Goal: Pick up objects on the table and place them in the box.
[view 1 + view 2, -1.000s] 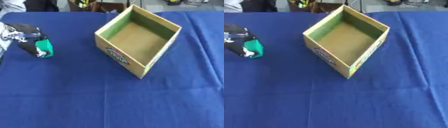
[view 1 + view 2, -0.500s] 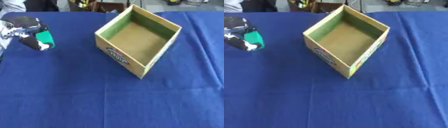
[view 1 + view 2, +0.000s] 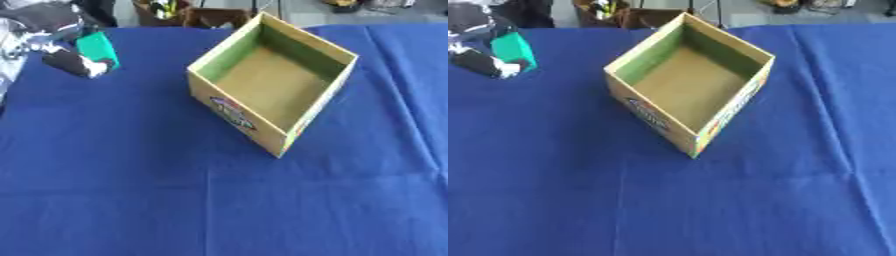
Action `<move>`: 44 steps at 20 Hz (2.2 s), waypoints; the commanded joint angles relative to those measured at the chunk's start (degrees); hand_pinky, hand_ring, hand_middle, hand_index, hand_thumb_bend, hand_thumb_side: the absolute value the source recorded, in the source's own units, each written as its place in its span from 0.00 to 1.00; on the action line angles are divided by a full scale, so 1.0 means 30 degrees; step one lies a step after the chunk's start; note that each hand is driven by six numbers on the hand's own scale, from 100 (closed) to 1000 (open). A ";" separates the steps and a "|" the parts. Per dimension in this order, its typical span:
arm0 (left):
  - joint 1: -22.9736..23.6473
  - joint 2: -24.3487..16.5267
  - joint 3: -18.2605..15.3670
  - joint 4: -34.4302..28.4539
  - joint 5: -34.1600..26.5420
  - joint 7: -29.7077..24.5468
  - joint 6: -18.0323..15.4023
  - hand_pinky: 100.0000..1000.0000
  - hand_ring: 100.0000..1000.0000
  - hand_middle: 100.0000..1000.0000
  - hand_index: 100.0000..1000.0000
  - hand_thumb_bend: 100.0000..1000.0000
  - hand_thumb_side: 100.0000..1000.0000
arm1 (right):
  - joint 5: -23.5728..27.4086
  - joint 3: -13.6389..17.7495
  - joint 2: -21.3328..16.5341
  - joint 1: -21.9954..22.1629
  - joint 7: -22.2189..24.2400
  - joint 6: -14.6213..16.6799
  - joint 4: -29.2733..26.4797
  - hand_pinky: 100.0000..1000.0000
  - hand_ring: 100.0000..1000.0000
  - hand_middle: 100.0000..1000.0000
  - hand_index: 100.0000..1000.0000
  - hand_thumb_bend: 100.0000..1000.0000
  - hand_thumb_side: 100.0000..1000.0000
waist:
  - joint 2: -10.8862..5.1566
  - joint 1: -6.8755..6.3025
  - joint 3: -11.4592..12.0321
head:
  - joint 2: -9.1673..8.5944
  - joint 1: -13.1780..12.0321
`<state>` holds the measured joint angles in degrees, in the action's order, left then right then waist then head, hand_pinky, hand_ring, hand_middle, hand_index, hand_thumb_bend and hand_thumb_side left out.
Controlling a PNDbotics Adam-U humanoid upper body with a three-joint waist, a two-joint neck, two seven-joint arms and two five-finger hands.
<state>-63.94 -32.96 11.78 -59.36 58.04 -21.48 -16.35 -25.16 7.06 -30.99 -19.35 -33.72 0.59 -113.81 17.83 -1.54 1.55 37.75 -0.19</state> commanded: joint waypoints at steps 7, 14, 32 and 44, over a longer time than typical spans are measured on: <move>-0.2702 0.2883 0.0497 -0.1634 -0.0692 -0.0721 -0.0083 0.37 0.38 0.31 0.54 0.00 0.51 | 0.0266 -0.0070 -0.0500 -0.0334 0.0214 0.0121 -0.0261 0.67 0.67 0.53 0.63 0.00 0.90 | -0.0805 -0.0212 -0.0273 | 0.0263 -0.0017; -0.3617 0.5480 0.0561 -0.1468 -0.1105 -0.0704 -0.0062 0.36 0.37 0.30 0.53 0.00 0.51 | 0.0417 -0.0215 -0.0444 -0.0747 0.0365 0.0298 -0.0261 0.67 0.67 0.53 0.63 0.00 0.90 | -0.0847 -0.0382 -0.0867 | 0.0118 -0.0382; -0.3452 0.8305 0.0776 0.2756 0.3251 0.2313 -0.0843 0.38 0.41 0.32 0.54 0.00 0.55 | 0.0675 -0.0424 -0.0156 -0.1538 0.0565 0.0691 -0.0261 0.67 0.67 0.53 0.63 0.00 0.89 | -0.0295 -0.0583 -0.1914 | -0.0046 -0.0218; -0.2983 0.8731 0.0355 0.4323 0.5289 0.3437 -0.1366 0.59 0.63 0.59 0.80 0.02 0.67 | 0.0669 -0.0318 -0.0034 -0.1414 0.0369 0.0671 -0.0261 0.67 0.67 0.53 0.63 0.00 0.89 | -0.0091 -0.0602 -0.2111 | -0.0205 -0.0137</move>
<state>-71.90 -6.46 13.50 -46.01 73.32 -11.40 -20.45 -23.15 5.63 -30.46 -23.18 -32.37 2.54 -113.81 18.62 -3.70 -4.69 37.68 -0.68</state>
